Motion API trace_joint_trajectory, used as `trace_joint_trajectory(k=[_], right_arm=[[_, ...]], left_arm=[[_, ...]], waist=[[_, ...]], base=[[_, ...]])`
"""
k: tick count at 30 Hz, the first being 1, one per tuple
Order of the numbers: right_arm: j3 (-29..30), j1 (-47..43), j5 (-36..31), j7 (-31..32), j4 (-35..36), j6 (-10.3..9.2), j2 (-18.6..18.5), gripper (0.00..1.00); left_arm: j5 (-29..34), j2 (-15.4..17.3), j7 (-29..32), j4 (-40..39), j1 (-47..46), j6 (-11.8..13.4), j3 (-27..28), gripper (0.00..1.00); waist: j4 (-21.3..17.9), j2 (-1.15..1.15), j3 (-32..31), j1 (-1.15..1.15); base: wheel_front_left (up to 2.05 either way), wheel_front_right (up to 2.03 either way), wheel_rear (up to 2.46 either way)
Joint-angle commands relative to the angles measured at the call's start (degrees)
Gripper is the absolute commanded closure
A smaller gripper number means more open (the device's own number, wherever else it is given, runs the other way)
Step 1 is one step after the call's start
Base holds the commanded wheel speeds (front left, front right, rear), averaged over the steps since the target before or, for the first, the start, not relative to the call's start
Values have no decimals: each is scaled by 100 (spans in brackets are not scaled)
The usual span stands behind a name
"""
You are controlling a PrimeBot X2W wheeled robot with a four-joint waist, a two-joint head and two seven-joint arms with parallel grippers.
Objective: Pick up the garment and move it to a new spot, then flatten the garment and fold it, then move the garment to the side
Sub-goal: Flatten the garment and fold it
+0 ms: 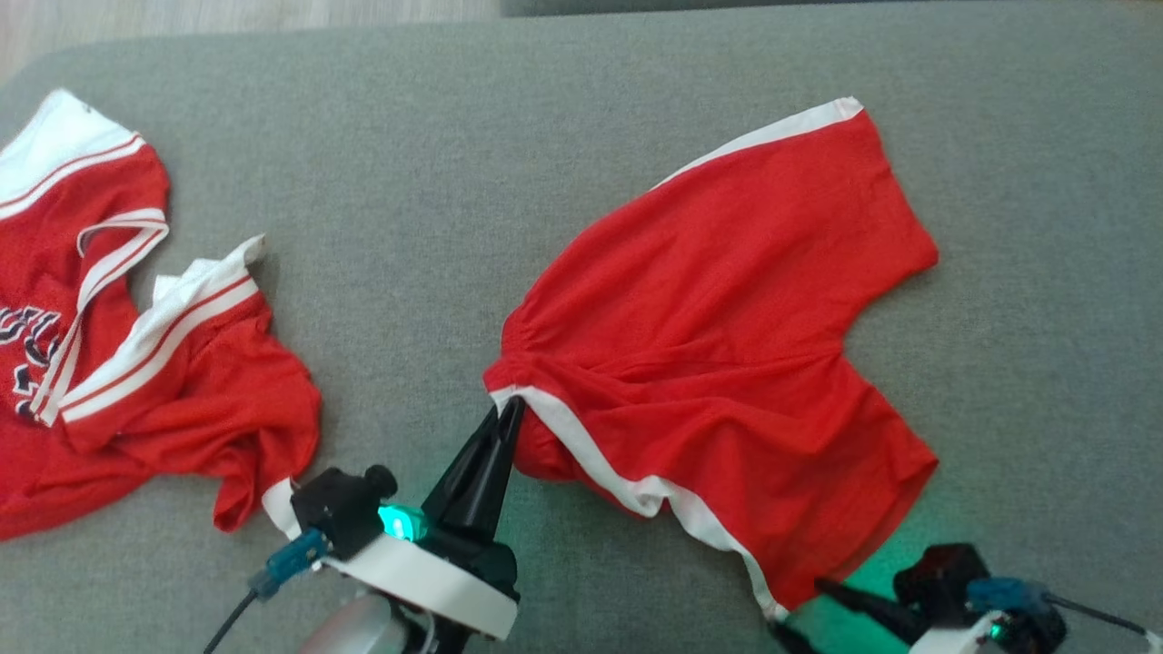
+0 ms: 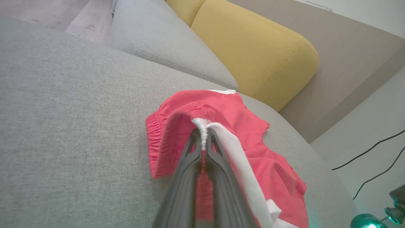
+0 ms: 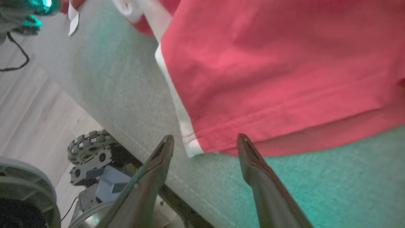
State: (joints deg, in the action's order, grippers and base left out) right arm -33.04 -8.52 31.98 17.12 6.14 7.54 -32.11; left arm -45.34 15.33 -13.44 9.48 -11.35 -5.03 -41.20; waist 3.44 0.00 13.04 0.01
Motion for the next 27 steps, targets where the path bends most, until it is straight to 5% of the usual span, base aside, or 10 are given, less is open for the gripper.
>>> trace_joint_trajectory(k=[1, 13, 15, 18, 27], right_arm=[[-175, 192, 154, 94, 123, -5, -251, 0], [-953, 1089, 262, 671, -344, -5, -604, 0], [-1039, 1176, 293, 852, -401, -5, -657, 27], [-1152, 1315, 298, 1001, -426, -5, -734, 100], [-1014, 1378, 415, 493, -297, -5, -829, 100]], left_arm=[[35, 5, -79, -114, -272, -26, 200, 100], [86, -112, -104, 29, -709, -127, 153, 100], [89, -115, -109, 47, -778, -140, 163, 100], [87, -120, -117, 108, -853, -158, 179, 100], [-4, -58, -139, 222, -645, -192, 247, 100]], waist=[[39, 0, 85, -1], [167, 0, 646, -1], [174, 0, 736, -1], [172, 0, 775, -1], [-71, 0, 116, -1]], base=[[0, 0, 0], [0, 0, 0], [0, 0, 0], [0, 0, 0], [0, 0, 0]])
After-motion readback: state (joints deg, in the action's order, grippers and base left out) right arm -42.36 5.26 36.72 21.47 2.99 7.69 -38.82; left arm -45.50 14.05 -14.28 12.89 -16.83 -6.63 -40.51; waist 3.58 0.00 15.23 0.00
